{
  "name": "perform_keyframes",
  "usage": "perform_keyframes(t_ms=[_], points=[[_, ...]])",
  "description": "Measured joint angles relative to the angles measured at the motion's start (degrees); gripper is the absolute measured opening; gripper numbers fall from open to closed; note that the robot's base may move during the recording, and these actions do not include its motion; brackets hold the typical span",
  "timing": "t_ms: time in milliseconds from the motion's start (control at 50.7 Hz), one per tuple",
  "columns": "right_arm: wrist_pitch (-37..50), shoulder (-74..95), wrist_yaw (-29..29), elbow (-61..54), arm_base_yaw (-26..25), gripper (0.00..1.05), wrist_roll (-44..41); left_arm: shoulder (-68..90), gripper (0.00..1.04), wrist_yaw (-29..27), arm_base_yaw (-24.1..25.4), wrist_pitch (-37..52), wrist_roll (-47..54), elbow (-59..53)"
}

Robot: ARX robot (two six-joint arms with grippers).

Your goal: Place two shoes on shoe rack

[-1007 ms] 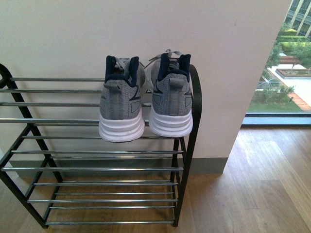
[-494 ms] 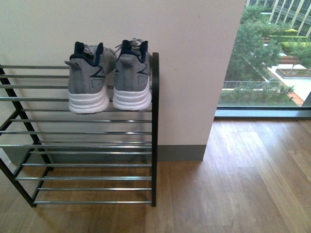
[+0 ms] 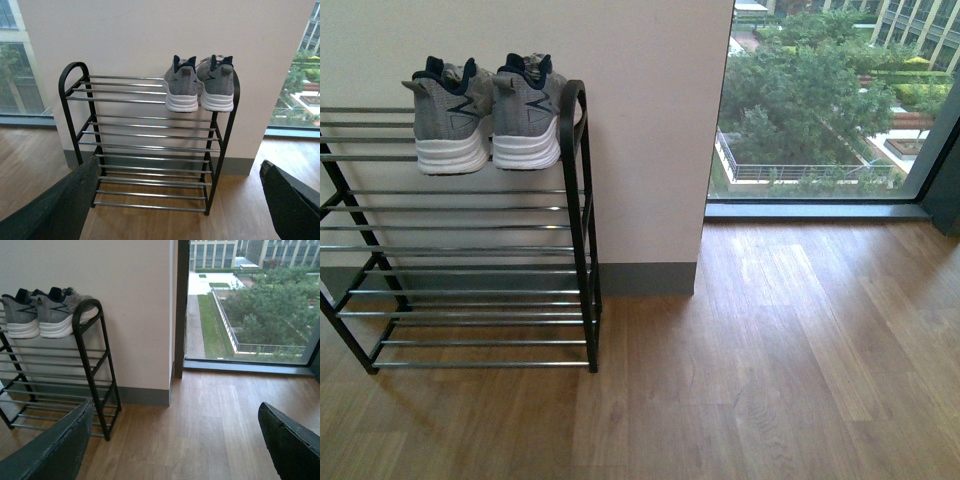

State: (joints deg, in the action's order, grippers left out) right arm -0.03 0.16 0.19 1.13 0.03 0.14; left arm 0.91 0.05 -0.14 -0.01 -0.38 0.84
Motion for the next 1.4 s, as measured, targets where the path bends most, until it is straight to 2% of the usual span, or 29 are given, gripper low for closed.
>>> perform_keyframes(t_ms=[1402], points=[[0.0, 0.0, -0.2, 0.0, 0.0, 0.95, 0.0, 0.0, 0.95, -0.04, 0.0, -0.02, 0.02, 0.0]])
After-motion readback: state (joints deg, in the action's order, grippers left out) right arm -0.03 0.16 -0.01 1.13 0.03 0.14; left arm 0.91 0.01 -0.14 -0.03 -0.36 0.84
